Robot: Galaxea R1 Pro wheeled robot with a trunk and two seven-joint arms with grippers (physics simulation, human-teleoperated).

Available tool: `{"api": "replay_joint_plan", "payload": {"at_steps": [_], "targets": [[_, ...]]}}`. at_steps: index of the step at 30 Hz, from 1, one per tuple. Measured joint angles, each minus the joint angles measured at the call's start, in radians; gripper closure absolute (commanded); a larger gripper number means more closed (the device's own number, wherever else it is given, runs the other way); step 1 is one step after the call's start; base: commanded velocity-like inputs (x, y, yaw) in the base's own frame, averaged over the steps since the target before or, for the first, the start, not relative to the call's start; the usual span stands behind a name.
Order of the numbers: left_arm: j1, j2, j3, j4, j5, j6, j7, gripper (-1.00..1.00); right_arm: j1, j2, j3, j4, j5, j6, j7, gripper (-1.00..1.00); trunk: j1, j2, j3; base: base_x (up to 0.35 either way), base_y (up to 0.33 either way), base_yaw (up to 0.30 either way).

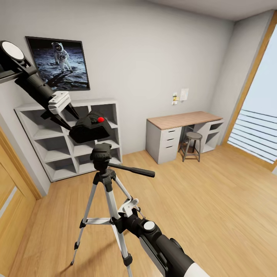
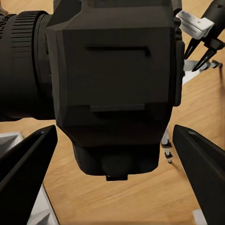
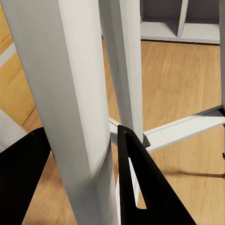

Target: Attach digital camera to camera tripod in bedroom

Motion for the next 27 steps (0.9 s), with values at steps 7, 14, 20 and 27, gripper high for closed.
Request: {"api": "replay_joint_plan", "payload": {"at_steps": [7,14,20,27], "targets": [[-0.003,-0.004,-0.046,0.005,0.046,0.001,0.0,1.0,0.0,0.0,0.0,0.0,0.0,0.0,0.0,1.0,0.0,0.0,0.0,0.0,0.0,0.0],[-0.003,-0.025,-0.095,0.01,0.108,0.002,0.0,1.0,0.0,0.0,0.0,0.0,0.0,0.0,0.0,1.0,0.0,0.0,0.0,0.0,0.0,0.0],[-0.002,-0.032,-0.108,0.009,0.129,0.002,0.0,1.0,0.0,0.0,0.0,0.0,0.0,0.0,0.0,1.0,0.0,0.0,0.0,0.0,0.0,0.0],[-0.002,-0.034,-0.113,0.007,0.164,0.002,0.001,1.0,0.0,0.0,0.0,0.0,0.0,-0.001,0.0,1.0,0.0,0.0,0.0,0.0,0.0,0.0]]}}
